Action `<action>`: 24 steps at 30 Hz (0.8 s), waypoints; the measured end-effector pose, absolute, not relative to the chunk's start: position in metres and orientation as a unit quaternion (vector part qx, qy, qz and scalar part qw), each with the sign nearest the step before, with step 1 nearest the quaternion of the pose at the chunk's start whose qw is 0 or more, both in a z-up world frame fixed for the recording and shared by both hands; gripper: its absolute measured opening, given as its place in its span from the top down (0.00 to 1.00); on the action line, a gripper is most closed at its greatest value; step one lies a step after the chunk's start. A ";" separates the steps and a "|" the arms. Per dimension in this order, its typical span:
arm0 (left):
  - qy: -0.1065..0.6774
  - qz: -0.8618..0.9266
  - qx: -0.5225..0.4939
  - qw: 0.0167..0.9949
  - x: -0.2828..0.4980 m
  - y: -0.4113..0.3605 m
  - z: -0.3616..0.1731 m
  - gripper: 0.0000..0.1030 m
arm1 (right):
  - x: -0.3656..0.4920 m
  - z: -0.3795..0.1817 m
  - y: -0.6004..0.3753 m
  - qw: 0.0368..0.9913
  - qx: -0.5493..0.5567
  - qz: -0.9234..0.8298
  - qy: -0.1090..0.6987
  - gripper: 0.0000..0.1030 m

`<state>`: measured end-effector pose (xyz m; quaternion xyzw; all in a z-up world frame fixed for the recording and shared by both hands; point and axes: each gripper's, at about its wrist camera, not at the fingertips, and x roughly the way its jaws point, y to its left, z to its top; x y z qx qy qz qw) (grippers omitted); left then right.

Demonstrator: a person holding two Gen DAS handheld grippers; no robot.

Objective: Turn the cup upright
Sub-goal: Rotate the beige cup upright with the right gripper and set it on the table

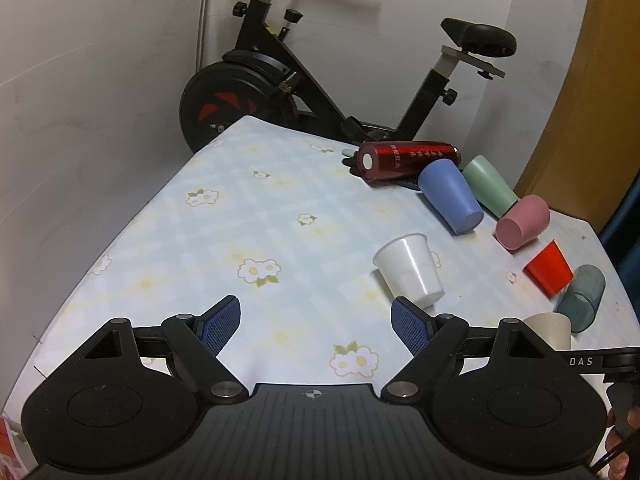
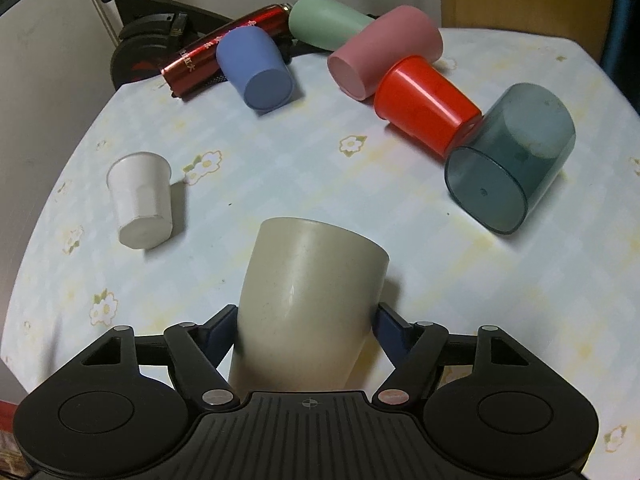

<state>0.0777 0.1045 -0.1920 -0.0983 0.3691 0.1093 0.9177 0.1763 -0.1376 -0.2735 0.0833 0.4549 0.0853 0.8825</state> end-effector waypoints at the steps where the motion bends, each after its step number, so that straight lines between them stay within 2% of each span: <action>1: 0.369 0.109 -0.098 0.918 0.077 0.104 -0.192 0.18 | 0.175 -0.273 -0.138 0.883 0.083 0.085 0.453 0.33; 24: 0.375 0.089 -0.093 0.918 0.073 0.102 -0.190 0.18 | 0.146 -0.256 -0.153 0.904 0.050 0.079 0.418 0.34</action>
